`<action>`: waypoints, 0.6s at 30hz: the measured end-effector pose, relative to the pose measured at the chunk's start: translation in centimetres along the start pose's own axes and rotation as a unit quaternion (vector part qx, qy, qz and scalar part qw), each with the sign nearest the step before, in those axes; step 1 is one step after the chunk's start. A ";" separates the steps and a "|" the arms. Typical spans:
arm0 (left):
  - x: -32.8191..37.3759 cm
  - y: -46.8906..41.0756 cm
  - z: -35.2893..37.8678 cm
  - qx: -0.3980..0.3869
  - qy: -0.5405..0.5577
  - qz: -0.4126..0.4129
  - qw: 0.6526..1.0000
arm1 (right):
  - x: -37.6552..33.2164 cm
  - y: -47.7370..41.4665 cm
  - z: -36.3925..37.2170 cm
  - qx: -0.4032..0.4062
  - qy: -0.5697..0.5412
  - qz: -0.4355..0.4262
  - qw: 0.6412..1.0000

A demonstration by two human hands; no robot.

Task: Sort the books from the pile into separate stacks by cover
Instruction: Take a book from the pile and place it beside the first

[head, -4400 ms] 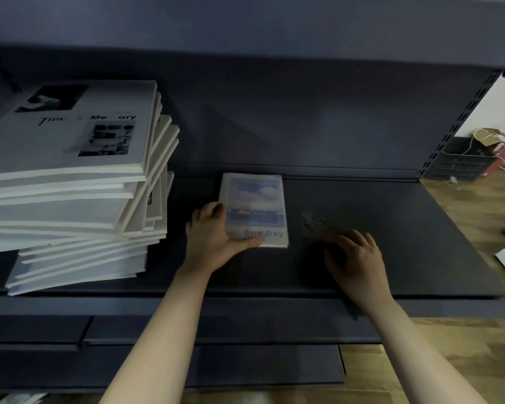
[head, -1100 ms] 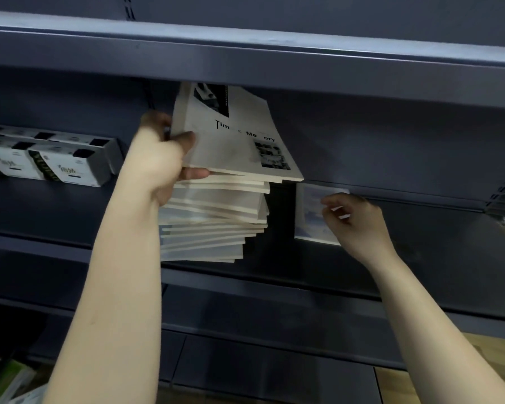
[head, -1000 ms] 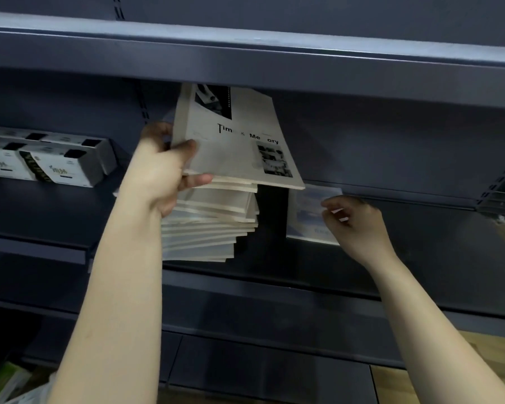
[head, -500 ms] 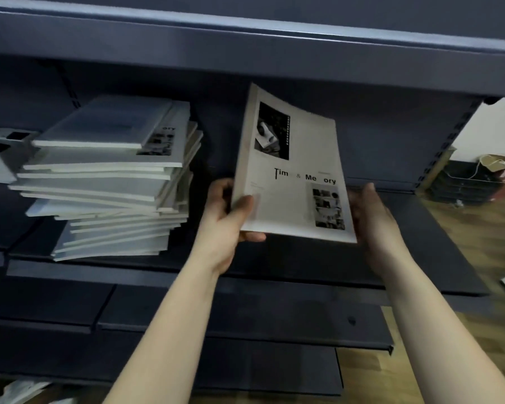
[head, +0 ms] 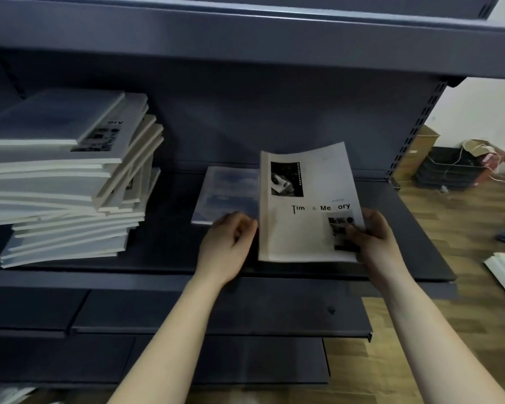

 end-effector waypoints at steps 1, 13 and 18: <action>-0.2 -0.1 -0.1 0.018 -0.089 0.063 0.994 | 0.2 -0.1 -0.5 0.002 0.010 -0.006 1.000; -2.9 0.2 0.5 0.090 -0.270 0.148 0.947 | 1.8 -0.9 -1.8 0.003 0.253 -0.075 0.965; -3.3 0.2 0.4 0.097 -0.270 0.137 0.948 | 2.0 0.7 -0.9 -0.061 0.386 -0.164 0.906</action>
Point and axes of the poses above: each hand's wrist, its own y-axis away from the middle knuckle, its own z-axis out of the palm, x = y × z, the point moved 9 cm from there along -y, towards the middle knuckle, and after that the axes turned 14 degrees about x, right-handed, at the moved point
